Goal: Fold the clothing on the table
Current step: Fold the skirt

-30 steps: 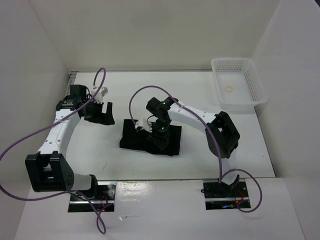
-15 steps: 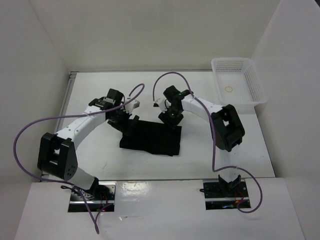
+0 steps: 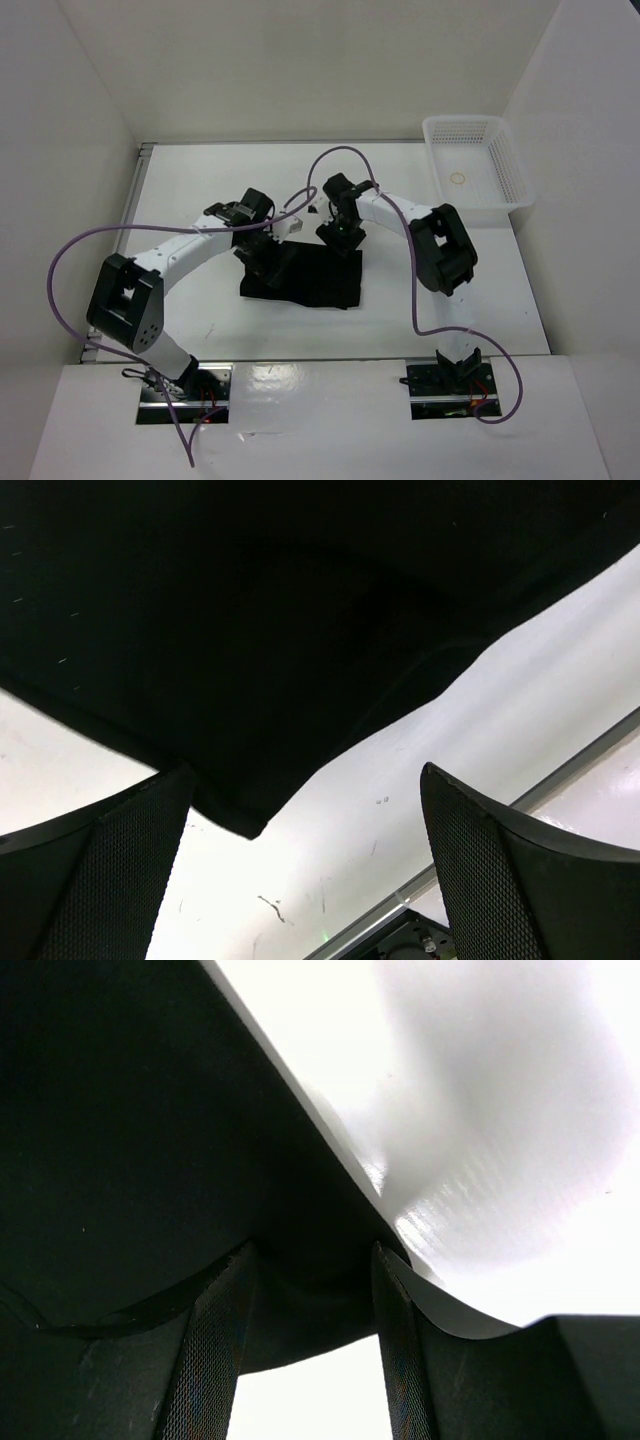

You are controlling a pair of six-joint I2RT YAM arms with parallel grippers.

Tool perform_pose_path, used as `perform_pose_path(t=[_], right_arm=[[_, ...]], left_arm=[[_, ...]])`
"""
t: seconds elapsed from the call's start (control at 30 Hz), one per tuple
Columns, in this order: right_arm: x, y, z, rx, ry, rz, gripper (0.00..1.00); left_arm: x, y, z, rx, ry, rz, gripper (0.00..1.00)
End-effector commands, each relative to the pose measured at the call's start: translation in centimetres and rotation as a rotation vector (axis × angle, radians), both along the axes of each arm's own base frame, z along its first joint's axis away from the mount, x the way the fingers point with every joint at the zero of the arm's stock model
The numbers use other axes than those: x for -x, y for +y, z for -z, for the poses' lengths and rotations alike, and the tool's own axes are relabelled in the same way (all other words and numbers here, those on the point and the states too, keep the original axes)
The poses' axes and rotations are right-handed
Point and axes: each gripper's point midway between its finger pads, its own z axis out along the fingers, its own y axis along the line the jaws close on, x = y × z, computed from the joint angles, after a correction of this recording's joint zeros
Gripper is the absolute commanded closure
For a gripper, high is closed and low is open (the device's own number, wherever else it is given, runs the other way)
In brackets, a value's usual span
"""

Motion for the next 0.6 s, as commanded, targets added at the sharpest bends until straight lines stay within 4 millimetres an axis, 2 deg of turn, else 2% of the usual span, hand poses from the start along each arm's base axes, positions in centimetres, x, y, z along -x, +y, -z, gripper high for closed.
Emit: perform_pose_path(t=[0.0,0.03,0.1,0.13,0.3,0.43,0.53,0.57], right_arm=[[-2.4,0.0,1.0,0.026,-0.063,0.04,0.45],[-3.3,0.0,0.4,0.014,-0.082,0.05,0.45],[-3.8,-0.2,0.9,0.018,-0.077,0.061,0.45],[-4.2,0.0,0.6,0.011,-0.089,0.061,0.45],[-4.2,-0.4,1.5,0.025,-0.065,0.07,0.45],[-4.5,-0.4,1.5,0.028,-0.076,0.081,0.45],[-5.1,-0.7,1.1,0.03,-0.091,0.093,0.45],[-5.2,-1.2,1.6,0.036,-0.082,0.102,0.45]], left_arm=[[0.8,-0.6,1.3,-0.041,0.018,0.059,0.0],[0.7,-0.7,1.9,-0.062,0.018,0.064,0.0],[1.1,-1.1,2.2,-0.08,0.018,0.089,0.0],[0.9,-1.1,2.6,-0.089,0.017,0.086,0.0],[0.2,-0.9,3.1,-0.133,-0.023,0.141,0.0],[1.6,0.5,6.2,-0.195,0.046,0.205,0.02],[1.7,1.6,7.1,-0.209,0.064,0.207,0.05],[1.8,2.0,7.3,-0.205,0.076,0.206,0.05]])
